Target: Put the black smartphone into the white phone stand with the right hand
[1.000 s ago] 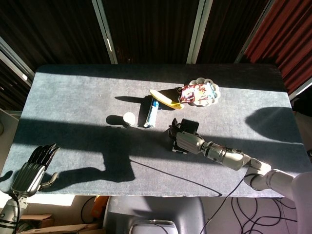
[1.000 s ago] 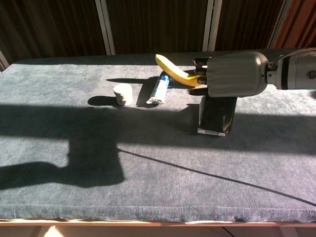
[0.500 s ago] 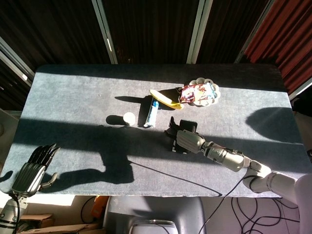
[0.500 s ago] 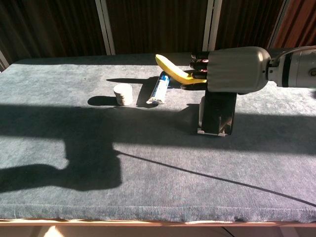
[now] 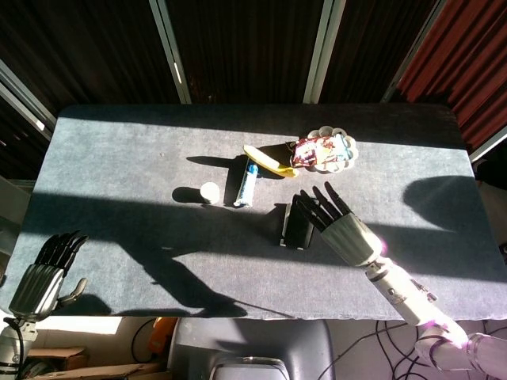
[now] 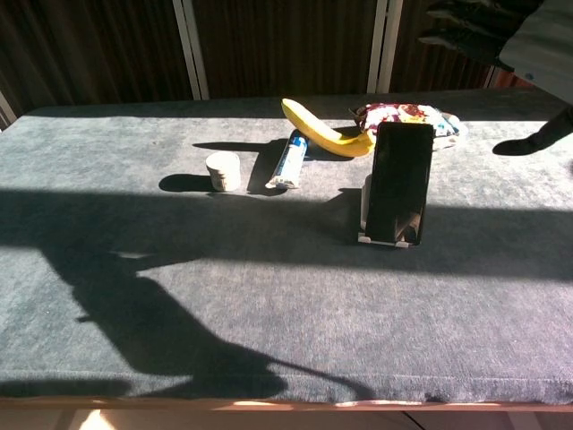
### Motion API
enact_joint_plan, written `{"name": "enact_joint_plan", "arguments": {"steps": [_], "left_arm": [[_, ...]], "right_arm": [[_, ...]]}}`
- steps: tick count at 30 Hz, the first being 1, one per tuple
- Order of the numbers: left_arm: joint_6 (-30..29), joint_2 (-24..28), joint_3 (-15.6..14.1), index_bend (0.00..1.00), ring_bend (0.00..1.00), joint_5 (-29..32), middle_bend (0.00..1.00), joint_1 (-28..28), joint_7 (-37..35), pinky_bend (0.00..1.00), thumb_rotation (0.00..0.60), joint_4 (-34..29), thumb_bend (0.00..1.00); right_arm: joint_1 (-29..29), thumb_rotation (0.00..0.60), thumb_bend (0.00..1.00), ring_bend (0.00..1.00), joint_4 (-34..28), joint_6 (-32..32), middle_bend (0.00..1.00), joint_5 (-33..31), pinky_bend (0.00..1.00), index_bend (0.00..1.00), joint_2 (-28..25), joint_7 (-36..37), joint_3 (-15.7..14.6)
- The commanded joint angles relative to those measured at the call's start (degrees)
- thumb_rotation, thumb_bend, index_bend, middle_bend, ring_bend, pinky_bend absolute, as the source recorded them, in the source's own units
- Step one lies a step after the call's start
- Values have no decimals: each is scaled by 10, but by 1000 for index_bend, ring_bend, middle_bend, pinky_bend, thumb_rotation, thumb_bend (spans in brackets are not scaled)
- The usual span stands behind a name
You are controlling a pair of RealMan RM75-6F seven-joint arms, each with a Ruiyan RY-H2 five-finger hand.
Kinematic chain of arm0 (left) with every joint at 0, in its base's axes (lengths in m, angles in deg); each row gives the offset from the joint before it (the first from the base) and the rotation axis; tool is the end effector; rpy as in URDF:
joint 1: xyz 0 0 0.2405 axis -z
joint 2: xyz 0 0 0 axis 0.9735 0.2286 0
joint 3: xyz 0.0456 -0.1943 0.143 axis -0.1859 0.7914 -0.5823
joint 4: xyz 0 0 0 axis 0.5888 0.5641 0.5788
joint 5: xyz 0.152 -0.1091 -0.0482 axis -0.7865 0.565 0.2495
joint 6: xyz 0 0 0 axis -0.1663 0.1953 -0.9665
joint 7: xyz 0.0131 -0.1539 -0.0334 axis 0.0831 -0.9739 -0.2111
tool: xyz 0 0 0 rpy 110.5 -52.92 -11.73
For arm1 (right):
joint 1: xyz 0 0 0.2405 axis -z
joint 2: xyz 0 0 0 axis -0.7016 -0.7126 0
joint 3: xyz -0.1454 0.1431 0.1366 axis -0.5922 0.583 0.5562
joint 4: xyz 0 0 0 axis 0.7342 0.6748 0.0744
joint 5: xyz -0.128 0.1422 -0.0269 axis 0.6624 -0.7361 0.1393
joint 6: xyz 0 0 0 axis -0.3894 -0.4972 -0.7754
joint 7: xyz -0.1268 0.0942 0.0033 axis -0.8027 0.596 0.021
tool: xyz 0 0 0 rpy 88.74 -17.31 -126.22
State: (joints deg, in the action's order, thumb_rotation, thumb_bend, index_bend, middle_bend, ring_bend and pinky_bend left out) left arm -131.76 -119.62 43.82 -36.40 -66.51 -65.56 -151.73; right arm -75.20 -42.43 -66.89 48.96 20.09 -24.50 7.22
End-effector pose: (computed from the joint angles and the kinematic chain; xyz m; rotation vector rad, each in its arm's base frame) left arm -0.2787 0.2040 0.1470 -1.6062 -0.8541 -0.9579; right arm -0.1689 -0.2898 0.0945 1.7622 0.1561 0.7473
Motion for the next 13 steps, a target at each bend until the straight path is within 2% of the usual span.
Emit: {"name": "enact_joint_plan", "arguments": {"steps": [1, 6, 8, 10, 13], "left_arm": [[-22, -10, 5, 0, 0, -7, 0, -9, 15, 47, 600, 6, 385], [-23, -16, 8, 0, 0, 2, 0, -14, 35, 42, 600, 4, 385], [-23, -16, 8, 0, 0, 3, 0, -14, 39, 41, 600, 1, 385], [-24, -16, 8, 0, 0, 2, 0, -15, 41, 41, 600, -1, 385], [-25, -16, 6, 0, 0, -1, 0, -17, 42, 42, 600, -2, 384]], "right_arm": [[152, 600, 174, 0, -63, -101, 0, -117, 143, 0, -34, 157, -27], [207, 600, 174, 0, -13, -124, 0, -148, 85, 0, -20, 288, -28], [212, 600, 174, 0, -7, -115, 0, -140, 58, 0, -36, 300, -36], [220, 600, 175, 0, -13, -133, 0, -139, 41, 0, -38, 314, -22], [228, 600, 174, 0, -20, -138, 0, -131, 33, 0, -42, 322, -20]]}}
